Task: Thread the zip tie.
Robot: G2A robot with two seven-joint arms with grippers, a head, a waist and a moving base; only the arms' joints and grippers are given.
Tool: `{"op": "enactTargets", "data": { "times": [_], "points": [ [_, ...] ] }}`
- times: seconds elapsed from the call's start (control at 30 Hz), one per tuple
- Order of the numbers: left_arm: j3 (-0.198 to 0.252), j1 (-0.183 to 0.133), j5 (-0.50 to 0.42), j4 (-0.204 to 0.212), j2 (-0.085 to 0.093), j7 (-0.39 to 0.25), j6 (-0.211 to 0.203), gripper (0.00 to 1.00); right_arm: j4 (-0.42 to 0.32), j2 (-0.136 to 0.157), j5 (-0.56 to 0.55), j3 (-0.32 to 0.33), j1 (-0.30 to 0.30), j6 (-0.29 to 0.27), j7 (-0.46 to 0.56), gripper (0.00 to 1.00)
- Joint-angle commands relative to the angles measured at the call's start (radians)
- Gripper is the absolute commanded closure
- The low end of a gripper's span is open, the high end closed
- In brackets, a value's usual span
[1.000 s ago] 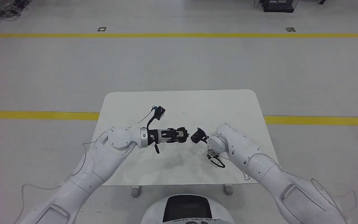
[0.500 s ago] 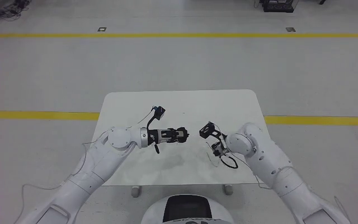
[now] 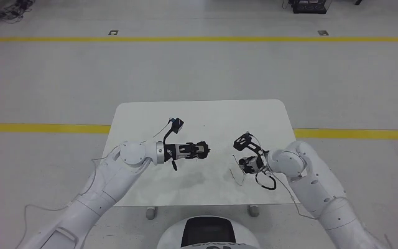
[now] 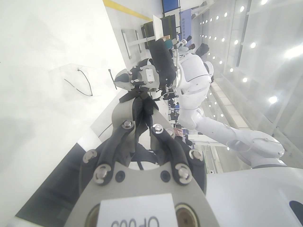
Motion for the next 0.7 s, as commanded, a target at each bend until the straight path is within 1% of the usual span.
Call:
{"op": "enactTargets", "data": {
  "times": [0.0,0.03,0.13,0.2,0.3,0.4,0.6,0.63,0.67],
  "points": [
    [0.000,0.000,0.000,0.000,0.000,0.000,0.000,1.00,-0.004,0.000,-0.005,0.006,-0.007,0.008,-0.052,1.00],
    [0.000,0.000,0.000,0.000,0.000,0.000,0.000,1.00,-0.009,0.001,-0.001,0.013,-0.020,0.004,-0.097,1.00],
    [0.000,0.000,0.000,0.000,0.000,0.000,0.000,1.00,-0.058,0.012,0.043,0.051,-0.073,0.000,-0.215,1.00],
    [0.000,0.000,0.000,0.000,0.000,0.000,0.000,1.00,-0.100,0.025,0.060,0.069,-0.116,0.000,-0.290,1.00],
    [0.000,0.000,0.000,0.000,0.000,0.000,0.000,1.00,-0.138,0.048,0.096,0.089,-0.171,0.000,-0.397,1.00],
    [0.000,0.000,0.000,0.000,0.000,0.000,0.000,1.00,-0.162,0.072,0.152,0.095,-0.211,0.000,-0.497,1.00],
    [0.000,0.000,0.000,0.000,0.000,0.000,0.000,1.00,-0.178,0.115,0.216,0.078,-0.246,0.000,-0.677,1.00],
    [0.000,0.000,0.000,0.000,0.000,0.000,0.000,1.00,-0.179,0.124,0.222,0.067,-0.247,0.000,-0.695,1.00],
    [0.000,0.000,0.000,0.000,0.000,0.000,0.000,1.00,-0.179,0.126,0.224,0.064,-0.246,0.000,-0.698,1.00]
  ]
}}
